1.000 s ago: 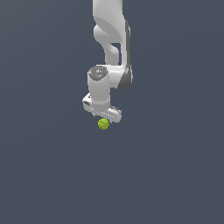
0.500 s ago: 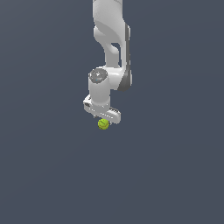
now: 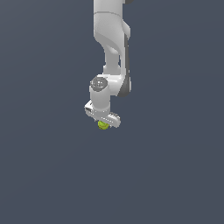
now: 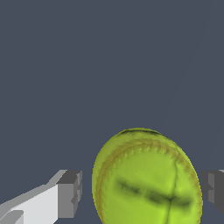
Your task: Pick up the object and move it to a goal position.
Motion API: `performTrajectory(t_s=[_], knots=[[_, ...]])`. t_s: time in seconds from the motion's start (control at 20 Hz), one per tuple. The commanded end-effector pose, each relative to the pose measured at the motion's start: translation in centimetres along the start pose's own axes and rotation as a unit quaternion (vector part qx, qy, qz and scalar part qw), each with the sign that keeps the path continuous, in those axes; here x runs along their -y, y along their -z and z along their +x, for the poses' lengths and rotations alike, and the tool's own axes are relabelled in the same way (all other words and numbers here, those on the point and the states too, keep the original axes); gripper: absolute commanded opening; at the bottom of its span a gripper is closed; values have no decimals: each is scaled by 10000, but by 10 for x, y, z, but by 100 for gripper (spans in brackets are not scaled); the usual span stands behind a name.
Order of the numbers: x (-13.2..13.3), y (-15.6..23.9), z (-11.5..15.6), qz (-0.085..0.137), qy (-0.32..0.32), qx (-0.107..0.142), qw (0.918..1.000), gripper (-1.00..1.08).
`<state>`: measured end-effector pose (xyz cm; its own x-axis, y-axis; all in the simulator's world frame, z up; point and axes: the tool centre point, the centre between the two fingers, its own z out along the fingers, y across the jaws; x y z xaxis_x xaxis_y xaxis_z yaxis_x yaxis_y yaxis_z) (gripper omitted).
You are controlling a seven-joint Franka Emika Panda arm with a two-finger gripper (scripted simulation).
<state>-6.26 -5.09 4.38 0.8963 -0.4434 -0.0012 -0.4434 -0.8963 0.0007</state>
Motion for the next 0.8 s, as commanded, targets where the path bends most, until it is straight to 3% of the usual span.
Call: performTrajectory(t_s=[0.0,0.05,0.75], knots=[[0,-2,1,3,0,-6,10000,100],[0,-2,1,3,0,-6,10000,-100],[2,3,1,7,2,-10,10000,-100]])
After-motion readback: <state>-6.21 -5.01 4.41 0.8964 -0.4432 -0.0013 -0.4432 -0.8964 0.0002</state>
